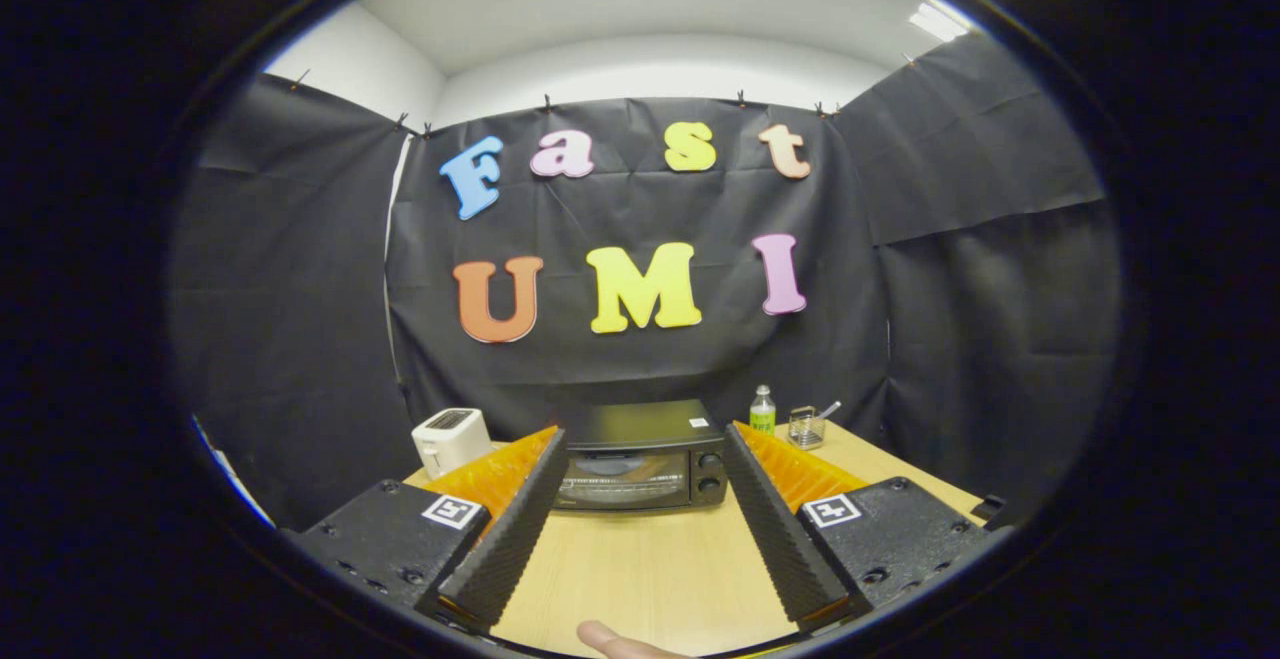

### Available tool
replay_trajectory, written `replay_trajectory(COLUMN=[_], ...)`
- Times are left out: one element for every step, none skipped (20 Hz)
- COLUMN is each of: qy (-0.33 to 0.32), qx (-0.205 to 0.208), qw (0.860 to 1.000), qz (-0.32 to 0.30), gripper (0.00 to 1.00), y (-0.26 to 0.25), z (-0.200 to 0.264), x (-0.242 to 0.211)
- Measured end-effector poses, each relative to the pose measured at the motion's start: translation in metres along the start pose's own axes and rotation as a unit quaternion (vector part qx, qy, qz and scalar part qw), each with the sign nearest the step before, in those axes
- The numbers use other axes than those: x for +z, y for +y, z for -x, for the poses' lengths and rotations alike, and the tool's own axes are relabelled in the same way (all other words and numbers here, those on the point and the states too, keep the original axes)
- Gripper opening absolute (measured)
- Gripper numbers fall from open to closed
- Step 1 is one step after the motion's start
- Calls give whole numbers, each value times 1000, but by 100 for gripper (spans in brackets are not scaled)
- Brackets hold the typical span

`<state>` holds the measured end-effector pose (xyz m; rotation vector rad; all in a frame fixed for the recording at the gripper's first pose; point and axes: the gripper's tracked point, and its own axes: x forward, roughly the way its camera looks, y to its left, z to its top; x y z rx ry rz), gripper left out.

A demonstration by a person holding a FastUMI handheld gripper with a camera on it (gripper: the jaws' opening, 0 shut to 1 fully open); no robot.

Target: Open the toaster oven, put the food inside, and close the toaster oven door.

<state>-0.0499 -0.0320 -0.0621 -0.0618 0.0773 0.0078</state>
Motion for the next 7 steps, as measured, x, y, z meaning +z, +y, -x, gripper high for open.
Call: replay_trajectory(qy=[2, 4, 4, 0, -3, -11, -25], qx=[1, 1, 2, 2, 1, 1, 0], qw=[1000, 1000, 1000, 1000, 1000, 1000, 1000], qz=[4, 6, 8, 7, 7, 4, 0], gripper=[100, 100, 100, 100, 100, 100, 100], y=[-1, 0, 1, 2, 1, 2, 3], z=[3, 7, 11, 15, 18, 22, 26], x=[2, 3, 4, 6, 7, 10, 15])
